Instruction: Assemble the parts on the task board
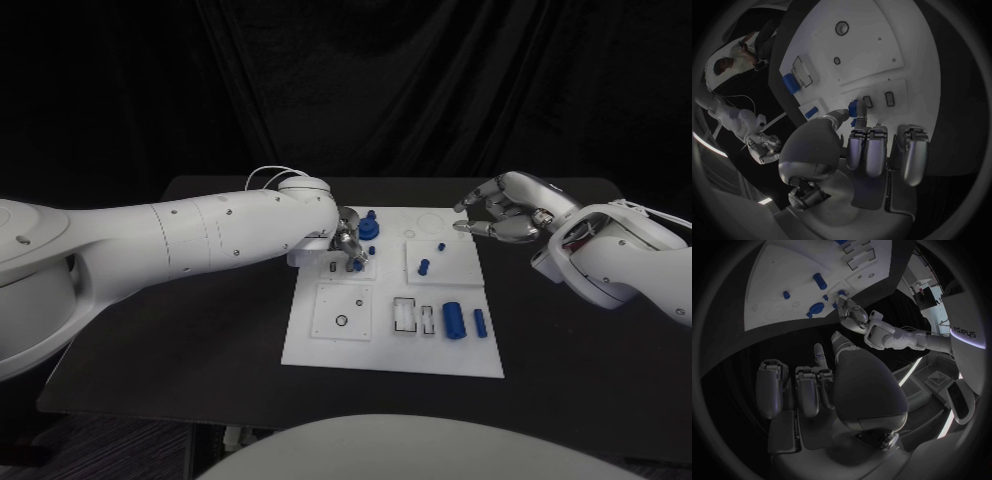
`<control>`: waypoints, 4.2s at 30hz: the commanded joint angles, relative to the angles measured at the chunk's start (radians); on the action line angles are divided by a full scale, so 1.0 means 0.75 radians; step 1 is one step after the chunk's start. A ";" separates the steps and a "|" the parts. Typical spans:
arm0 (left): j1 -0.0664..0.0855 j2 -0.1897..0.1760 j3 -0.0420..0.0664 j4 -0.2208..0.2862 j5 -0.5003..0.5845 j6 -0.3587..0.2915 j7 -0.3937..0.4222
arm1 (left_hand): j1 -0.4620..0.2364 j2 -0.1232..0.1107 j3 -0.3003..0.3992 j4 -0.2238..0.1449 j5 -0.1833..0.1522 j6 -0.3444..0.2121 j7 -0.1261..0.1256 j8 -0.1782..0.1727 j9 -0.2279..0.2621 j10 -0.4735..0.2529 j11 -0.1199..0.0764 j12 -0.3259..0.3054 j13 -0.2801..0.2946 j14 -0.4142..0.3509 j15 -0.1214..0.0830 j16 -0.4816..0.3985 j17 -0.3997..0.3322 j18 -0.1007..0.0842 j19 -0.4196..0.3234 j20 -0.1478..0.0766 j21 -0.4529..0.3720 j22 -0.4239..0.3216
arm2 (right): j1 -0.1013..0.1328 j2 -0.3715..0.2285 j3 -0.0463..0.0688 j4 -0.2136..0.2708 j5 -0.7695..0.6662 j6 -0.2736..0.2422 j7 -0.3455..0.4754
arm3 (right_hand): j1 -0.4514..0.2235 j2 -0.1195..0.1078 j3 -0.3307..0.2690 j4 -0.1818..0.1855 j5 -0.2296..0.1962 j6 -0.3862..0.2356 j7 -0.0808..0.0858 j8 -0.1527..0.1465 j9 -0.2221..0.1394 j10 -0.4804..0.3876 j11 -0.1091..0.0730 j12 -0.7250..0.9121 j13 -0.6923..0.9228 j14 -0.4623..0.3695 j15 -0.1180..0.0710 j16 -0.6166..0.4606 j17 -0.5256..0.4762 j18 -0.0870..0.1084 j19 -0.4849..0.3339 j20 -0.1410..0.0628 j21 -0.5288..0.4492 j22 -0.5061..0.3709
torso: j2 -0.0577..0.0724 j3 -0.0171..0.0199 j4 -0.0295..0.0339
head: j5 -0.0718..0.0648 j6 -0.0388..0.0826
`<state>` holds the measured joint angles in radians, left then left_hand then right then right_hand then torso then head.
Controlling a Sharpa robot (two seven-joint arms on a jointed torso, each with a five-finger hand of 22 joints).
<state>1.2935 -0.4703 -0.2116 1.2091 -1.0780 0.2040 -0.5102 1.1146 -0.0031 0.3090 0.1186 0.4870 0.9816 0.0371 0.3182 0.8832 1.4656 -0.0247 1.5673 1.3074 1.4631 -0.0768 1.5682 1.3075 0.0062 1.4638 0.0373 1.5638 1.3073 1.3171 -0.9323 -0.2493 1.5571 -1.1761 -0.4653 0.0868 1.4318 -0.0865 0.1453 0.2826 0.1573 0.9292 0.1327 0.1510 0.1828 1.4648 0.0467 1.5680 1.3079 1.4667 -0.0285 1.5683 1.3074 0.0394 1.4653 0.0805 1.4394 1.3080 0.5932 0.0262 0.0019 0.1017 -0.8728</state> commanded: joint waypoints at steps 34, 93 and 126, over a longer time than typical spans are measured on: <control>-0.030 -0.068 0.001 0.063 0.004 -0.113 -0.049 | -0.034 -0.011 0.045 -0.009 -0.018 0.019 -0.002 -0.017 0.016 0.140 -0.015 0.005 0.351 0.144 -0.012 0.004 0.351 0.006 0.104 -0.011 -0.009 0.300 | -0.006 -0.014 0.001 0.008 -0.001 0.023 -0.041 | 0.009 0.007 0.012 0.000 0.013 0.012 -0.003 -0.001 -0.003 0.141 0.006 0.004 0.350 0.134 0.012 -0.011 0.334 -0.003 0.051 0.010 -0.014 0.285 | 0.000 -0.0005 0.0006 | 0.014 0.000; -0.045 -0.100 0.001 0.090 0.004 -0.116 -0.055 | -0.044 -0.013 0.078 -0.023 -0.019 0.026 -0.003 -0.027 0.025 0.140 -0.015 0.005 0.351 0.144 -0.012 0.004 0.351 0.010 0.094 -0.012 -0.014 0.287 | -0.014 -0.011 0.001 -0.003 -0.001 0.038 -0.055 | 0.015 0.009 0.014 -0.001 0.025 0.013 -0.002 -0.003 -0.006 0.141 0.006 0.004 0.350 0.133 0.012 -0.014 0.331 -0.003 0.050 0.010 -0.018 0.284 | 0.000 -0.0011 -0.0004 | 0.027 0.000; -0.045 -0.088 0.001 0.064 0.004 -0.100 -0.043 | -0.143 -0.001 0.080 0.008 -0.293 0.036 0.010 -0.089 0.043 0.140 -0.005 0.005 0.351 0.144 -0.004 0.004 0.351 0.018 0.073 -0.005 -0.030 0.259 | -0.016 -0.006 0.001 -0.008 -0.001 0.046 -0.059 | 0.016 0.010 0.014 -0.001 0.028 0.012 -0.002 -0.005 -0.008 0.141 0.007 0.004 0.350 0.133 0.012 -0.015 0.330 -0.002 0.048 0.010 -0.021 0.283 | 0.000 -0.0011 -0.0020 | 0.034 0.000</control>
<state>1.2627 -0.5383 -0.2106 1.2580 -1.0753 0.1097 -0.5465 1.0167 -0.0059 0.3696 0.1207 0.2691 1.0047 0.0430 0.2544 0.9166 1.4653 -0.0313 1.5672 1.3074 1.4669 -0.0803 1.5681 1.3075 0.0062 1.4673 0.0340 1.5471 1.3073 1.3075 -0.9371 -0.2490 1.5515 -1.1761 -0.4355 0.0612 1.4357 -0.0827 0.1507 0.2826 0.1767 0.9327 0.1292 0.1510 0.1780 1.4648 0.0467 1.5680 1.3075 1.4667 -0.0285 1.5606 1.3073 0.0394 1.4653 0.0805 1.4288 1.3073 0.5932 0.0249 0.0009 0.1278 -0.8728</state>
